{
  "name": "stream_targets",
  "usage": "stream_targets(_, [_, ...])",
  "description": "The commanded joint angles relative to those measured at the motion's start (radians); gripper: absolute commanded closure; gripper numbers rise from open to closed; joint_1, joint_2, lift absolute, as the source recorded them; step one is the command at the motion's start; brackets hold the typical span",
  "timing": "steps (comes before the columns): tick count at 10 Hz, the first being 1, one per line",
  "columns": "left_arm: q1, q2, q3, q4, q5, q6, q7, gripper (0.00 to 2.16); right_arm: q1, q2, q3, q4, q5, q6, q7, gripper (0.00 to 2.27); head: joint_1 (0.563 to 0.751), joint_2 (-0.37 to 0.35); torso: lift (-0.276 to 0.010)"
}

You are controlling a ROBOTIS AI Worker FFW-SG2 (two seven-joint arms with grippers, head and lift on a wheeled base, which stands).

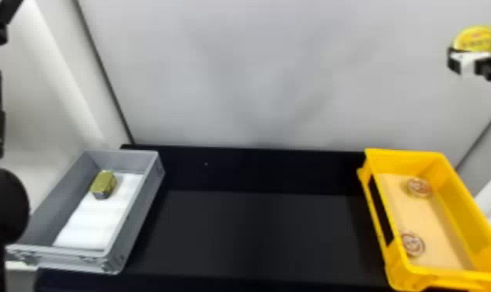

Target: Pick up the round yellow can and place it in the yellow rectangular box

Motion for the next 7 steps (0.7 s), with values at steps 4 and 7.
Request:
stream_targets(4, [-0.003, 0.002, -0.001, -0.010, -0.003, 0.013, -0.003, 0.04, 0.102, -0.010, -0.148, 0.114, -0.180, -0.001, -0.087, 0.71, 0.694, 0.054, -0.003])
stream_targets(7, [-0.003, 0.003, 0.000, -0.016, -0.003, 0.016, -0.003, 0.04, 0.142, -0.054, -0.170, 0.229, -0.406, 0.005, -0.210, 0.71, 0.694, 0.054, -0.003])
